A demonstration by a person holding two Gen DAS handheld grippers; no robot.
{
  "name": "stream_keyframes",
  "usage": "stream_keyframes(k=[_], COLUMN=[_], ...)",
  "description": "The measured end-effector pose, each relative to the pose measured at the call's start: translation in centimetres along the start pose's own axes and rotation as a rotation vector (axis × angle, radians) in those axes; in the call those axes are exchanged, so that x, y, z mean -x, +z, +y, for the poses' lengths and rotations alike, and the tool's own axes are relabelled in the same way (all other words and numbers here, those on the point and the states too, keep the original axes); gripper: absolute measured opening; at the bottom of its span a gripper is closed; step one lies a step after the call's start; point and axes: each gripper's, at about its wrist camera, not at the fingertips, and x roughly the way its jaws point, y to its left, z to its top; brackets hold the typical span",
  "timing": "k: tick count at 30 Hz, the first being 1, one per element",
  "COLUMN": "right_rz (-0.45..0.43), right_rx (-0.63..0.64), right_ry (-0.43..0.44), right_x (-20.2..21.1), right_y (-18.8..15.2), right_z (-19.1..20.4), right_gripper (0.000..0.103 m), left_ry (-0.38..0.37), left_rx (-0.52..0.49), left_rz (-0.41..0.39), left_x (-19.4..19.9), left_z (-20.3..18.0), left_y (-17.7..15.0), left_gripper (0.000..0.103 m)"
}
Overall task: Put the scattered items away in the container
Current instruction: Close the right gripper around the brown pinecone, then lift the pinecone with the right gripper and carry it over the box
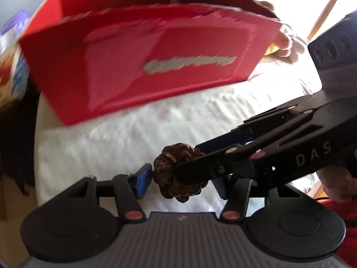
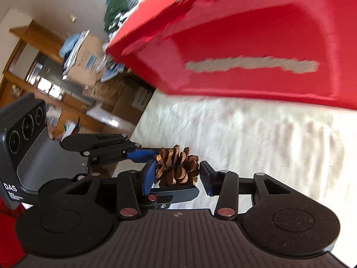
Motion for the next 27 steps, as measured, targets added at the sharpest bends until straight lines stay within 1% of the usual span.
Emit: stream_keyframes(k=[4, 9, 11, 14, 15, 17, 18, 20, 21, 22, 24, 27], right_rz=[-0.059, -0.115, -0.125, -0.121, -0.121, -0.122, -0.121, -0.112, -0.110, -0.109, -0.108, -0.105], right_rx=[-0.073, -0.156, -0.174, -0.191, -0.194, -0.197, -0.198, -0.201, -0.204, -0.206, -0.206, -0.205], right_ry=[-0.038, -0.081, -0.096, -0.115, -0.116, -0.119, -0.120, -0.121, -0.119, -0.116, -0.115, -0.108], right_x=[2.0, 3.6, 3.9, 4.1, 4.1, 4.2, 4.2, 4.0, 3.9, 3.9, 3.8, 3.7], right_y=[-0.3, -1.0, -1.2, -1.4, -1.3, -1.3, -1.3, -1.2, -1.2, -1.2, -1.2, -1.2], right_z=[-1.5, -3.0, -3.4, -3.9, -4.0, -4.0, -4.0, -4.1, -4.2, -4.2, -4.2, -4.0], right_gripper=[0.046, 0.046, 0.046, 0.047, 0.047, 0.048, 0.048, 0.053, 0.053, 0.053, 0.053, 0.051], left_ry=[-0.023, -0.067, -0.088, -0.108, -0.109, -0.123, -0.132, -0.124, -0.119, -0.120, -0.131, -0.135], left_rx=[-0.064, -0.093, -0.090, -0.102, -0.109, -0.114, -0.112, -0.110, -0.107, -0.101, -0.091, -0.078], left_rz=[-0.010, -0.010, 0.005, 0.006, 0.007, 0.003, -0.004, -0.024, -0.031, -0.033, -0.018, -0.002], left_x=[-1.2, -2.4, -3.1, -3.3, -3.4, -3.3, -3.2, -2.8, -2.6, -2.5, -2.5, -2.8], left_z=[-1.6, -2.6, -2.8, -3.1, -3.3, -3.3, -3.3, -3.1, -3.0, -2.8, -2.5, -2.3], left_y=[1.2, 2.2, 2.4, 2.5, 2.5, 2.4, 2.4, 2.2, 2.2, 2.1, 2.0, 1.9], left_gripper=[0.059, 0.059, 0.059, 0.059, 0.060, 0.068, 0.075, 0.077, 0.072, 0.065, 0.056, 0.054])
